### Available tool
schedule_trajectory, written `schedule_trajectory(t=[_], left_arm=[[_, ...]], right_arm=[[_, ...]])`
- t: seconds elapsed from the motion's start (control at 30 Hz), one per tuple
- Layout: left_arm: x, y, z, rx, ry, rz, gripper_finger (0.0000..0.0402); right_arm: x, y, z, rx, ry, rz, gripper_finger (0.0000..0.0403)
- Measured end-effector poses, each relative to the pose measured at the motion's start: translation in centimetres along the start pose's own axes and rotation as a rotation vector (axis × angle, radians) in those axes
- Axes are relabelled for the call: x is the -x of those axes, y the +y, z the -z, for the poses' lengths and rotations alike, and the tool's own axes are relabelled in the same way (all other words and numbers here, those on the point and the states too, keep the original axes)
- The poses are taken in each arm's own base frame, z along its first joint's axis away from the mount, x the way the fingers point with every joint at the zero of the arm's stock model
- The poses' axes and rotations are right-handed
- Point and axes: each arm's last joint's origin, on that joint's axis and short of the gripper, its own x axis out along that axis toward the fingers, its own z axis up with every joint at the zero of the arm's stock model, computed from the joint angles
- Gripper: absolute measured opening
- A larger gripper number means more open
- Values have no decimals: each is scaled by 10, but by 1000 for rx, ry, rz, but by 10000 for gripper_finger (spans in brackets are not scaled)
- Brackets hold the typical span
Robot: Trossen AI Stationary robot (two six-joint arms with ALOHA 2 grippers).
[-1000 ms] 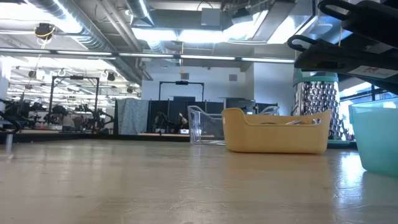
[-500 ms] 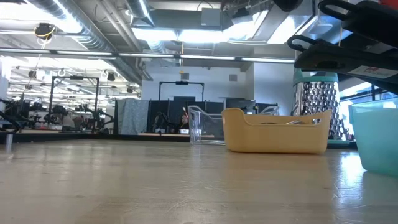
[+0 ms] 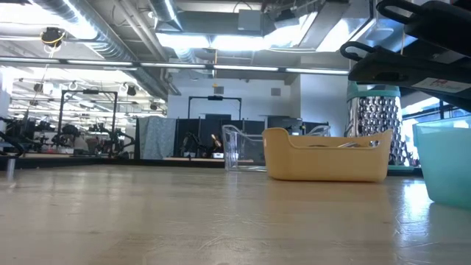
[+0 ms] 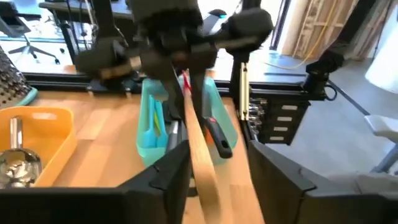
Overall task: Pick & Place Kitchen Items
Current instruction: Put the red spatula into the green bin
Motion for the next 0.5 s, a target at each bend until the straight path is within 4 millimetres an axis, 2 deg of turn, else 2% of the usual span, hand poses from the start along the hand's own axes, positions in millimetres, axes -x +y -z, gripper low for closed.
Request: schedule_trajectory(t=[0.13, 0.27, 0.4, 0.5], left_arm=[[4, -6, 4, 13, 24, 19, 174], [8, -8, 10, 28, 59, -2, 178], [12, -10, 14, 27, 71, -36, 174], [13, -12, 14, 25, 61, -49, 171]], right_arm=[[18, 17, 6, 63, 95, 68, 14], [29, 31, 29, 118, 207, 120, 14], [29, 38, 58, 97, 257, 202, 14], [26, 43, 73, 100, 258, 202, 14]])
